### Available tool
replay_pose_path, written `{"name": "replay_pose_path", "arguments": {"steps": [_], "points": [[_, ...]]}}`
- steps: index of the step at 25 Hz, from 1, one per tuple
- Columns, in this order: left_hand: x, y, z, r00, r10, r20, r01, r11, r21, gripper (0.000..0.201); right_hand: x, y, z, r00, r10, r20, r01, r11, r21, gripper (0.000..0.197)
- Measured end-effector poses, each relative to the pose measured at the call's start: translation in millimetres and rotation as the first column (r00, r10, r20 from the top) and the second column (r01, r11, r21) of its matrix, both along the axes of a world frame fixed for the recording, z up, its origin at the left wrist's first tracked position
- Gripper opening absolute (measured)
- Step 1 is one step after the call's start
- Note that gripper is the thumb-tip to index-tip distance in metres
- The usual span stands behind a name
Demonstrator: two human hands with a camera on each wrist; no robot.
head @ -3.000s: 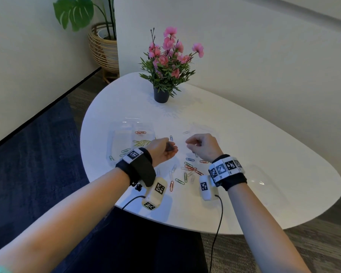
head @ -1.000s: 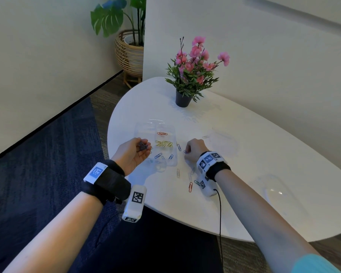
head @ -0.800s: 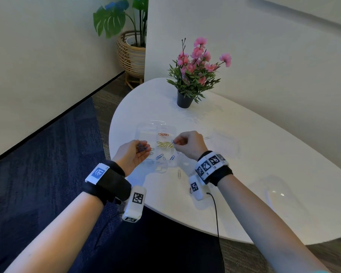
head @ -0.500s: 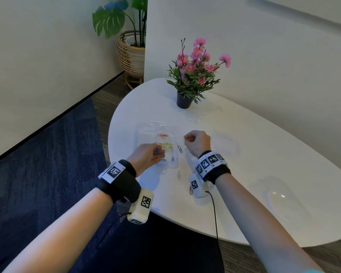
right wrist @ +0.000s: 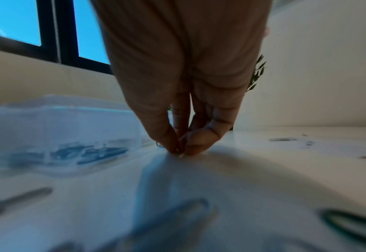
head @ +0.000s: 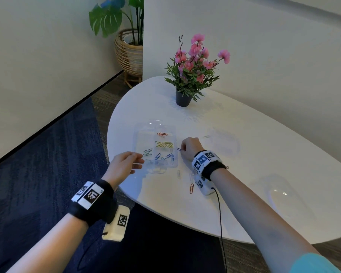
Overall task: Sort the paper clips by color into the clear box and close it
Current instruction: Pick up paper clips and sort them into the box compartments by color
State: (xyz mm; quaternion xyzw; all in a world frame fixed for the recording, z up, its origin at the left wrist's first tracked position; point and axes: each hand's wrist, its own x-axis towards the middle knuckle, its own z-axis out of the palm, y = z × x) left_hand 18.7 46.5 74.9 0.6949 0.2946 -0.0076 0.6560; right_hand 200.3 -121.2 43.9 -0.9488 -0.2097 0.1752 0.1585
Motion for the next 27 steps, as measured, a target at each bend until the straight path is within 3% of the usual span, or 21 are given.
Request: {"name": "replay_pose_path", "arguments": {"steps": [2,6,9,12,17,20,22,27], "points": [[-5.9,-2.6,-4.1,0.997,-0.062,-0.048,0.062,0.998,0.004,0.026,-2.8,-5.5,5.3,1.000,-0.023,0.011,0.023,0.999,0.026,0.015],[-2.1,-16.7,-12.2,0.975,-0.200,-0.095,0.202,0.979,0.018,0.026,-22.0,-11.6,30.5,0.996,-0.066,0.060,0.043,0.947,0.319,0.015],[6.2,-38.9,-17.8,0.941,-0.314,-0.124,0.323,0.945,0.053,0.022,-34.9,-23.5,38.6,1.000,0.013,0.028,-0.021,0.952,0.305,0.026],[15.4,-59.1,-23.1,0.872,-0.455,-0.179,0.476,0.874,0.098,0.024,-33.1,-62.7,31.5,0.982,-0.171,0.082,0.138,0.939,0.315,0.020],[33.1,-76.3,-30.0,0.736,-0.620,-0.271,0.666,0.592,0.453,0.031,-59.1,-118.1,8.7,0.985,-0.170,0.030,0.167,0.982,0.083,0.019],[44.5,-88.6,-34.5,0.607,-0.717,-0.341,0.724,0.323,0.610,0.044,-64.4,-117.2,3.6,0.990,-0.132,0.047,0.129,0.989,0.071,0.025],[51.7,-94.1,-37.9,0.559,-0.720,-0.411,0.716,0.170,0.677,0.053,-62.7,-115.2,1.1,0.993,-0.109,0.053,0.107,0.993,0.050,0.028],[60.6,-100.8,-35.8,0.583,-0.666,-0.465,0.672,0.073,0.737,0.038,-57.4,-115.6,-3.1,0.989,-0.143,0.028,0.141,0.988,0.065,0.024]]}}
